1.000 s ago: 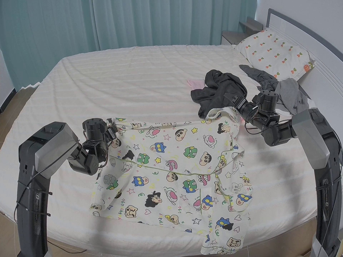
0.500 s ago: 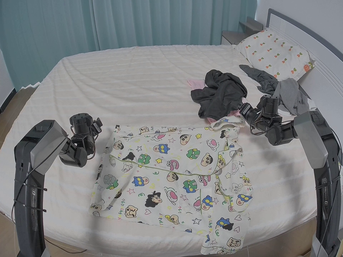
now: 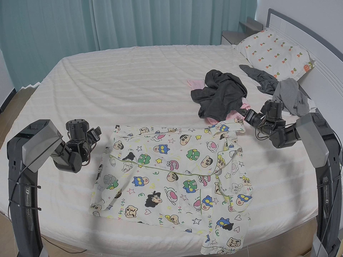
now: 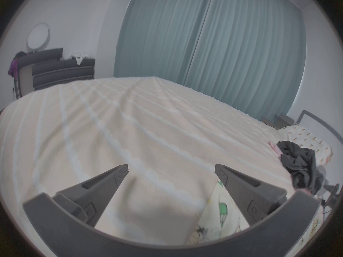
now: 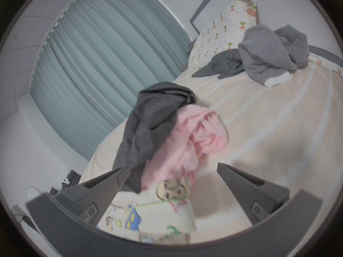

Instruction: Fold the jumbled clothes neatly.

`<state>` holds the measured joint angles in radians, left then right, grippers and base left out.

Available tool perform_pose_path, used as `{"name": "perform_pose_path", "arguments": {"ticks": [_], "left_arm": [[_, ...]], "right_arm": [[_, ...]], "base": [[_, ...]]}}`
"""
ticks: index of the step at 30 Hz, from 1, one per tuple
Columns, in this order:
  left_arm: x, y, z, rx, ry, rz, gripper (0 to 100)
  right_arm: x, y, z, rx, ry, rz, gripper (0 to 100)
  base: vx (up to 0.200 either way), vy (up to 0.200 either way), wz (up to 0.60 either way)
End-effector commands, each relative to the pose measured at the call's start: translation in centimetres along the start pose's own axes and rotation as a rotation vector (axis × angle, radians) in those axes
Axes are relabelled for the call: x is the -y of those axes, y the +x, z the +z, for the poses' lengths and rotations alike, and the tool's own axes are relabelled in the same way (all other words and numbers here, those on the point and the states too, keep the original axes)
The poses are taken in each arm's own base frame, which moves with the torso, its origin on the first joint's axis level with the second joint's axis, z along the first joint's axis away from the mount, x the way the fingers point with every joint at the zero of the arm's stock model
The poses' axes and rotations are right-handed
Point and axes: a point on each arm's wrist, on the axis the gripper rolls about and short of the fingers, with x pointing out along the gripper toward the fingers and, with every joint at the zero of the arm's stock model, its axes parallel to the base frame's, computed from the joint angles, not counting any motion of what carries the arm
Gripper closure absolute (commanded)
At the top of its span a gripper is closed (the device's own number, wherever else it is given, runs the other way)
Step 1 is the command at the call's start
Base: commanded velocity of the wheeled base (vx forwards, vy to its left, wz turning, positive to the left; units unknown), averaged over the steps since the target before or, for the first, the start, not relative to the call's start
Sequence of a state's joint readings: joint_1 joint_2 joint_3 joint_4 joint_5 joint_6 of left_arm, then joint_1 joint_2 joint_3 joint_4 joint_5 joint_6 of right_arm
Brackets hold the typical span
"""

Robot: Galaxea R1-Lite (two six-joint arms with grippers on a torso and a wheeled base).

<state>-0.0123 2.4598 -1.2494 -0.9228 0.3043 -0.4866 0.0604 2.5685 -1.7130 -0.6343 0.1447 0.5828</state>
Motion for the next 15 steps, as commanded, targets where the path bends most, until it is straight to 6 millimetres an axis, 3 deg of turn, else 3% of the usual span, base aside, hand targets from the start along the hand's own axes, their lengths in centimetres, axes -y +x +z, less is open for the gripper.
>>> {"name": "perform_pose_path", "arguments": {"ticks": [1,3,4,6,7,8,12,15], "left_arm": [[-0.9,-6.9,2.5,-0.17,-0.11,-0.167,0],[-1.4,-9.1,2.8,-0.226,-0.136,-0.207,0],[-1.4,-9.2,2.8,-0.227,-0.139,-0.207,0],[-1.9,-11.2,3.1,-0.253,-0.189,-0.204,0],[-1.9,-11.2,3.1,-0.253,-0.189,-0.204,0],[-2.2,-12.6,3.3,-0.282,-0.238,-0.216,0],[-2.7,-14.9,2.9,-0.373,-0.288,-0.267,0],[-2.8,-15.5,2.4,-0.382,-0.303,-0.272,0]], "right_arm": [[3.7,-6.3,0.6,-0.189,0.04,0.012,0],[5.7,-8.7,0.2,-0.259,0.0,0.081,0],[5.9,-8.9,0.2,-0.262,-0.001,0.083,0],[7.1,-10.5,-0.9,-0.332,-0.021,0.121,0],[7.1,-10.5,-0.9,-0.332,-0.021,0.121,0],[7.5,-11.2,-1.4,-0.367,-0.021,0.142,0],[7.5,-11.3,-2.5,-0.41,-0.011,0.162,0],[6.9,-11.1,-3.1,-0.434,-0.016,0.174,0]], "base": [[0.0,0.0,0.0],[0.0,0.0,0.0],[0.0,0.0,0.0],[0.0,0.0,0.0],[0.0,0.0,0.0],[0.0,0.0,0.0],[0.0,0.0,0.0],[0.0,0.0,0.0]]}}
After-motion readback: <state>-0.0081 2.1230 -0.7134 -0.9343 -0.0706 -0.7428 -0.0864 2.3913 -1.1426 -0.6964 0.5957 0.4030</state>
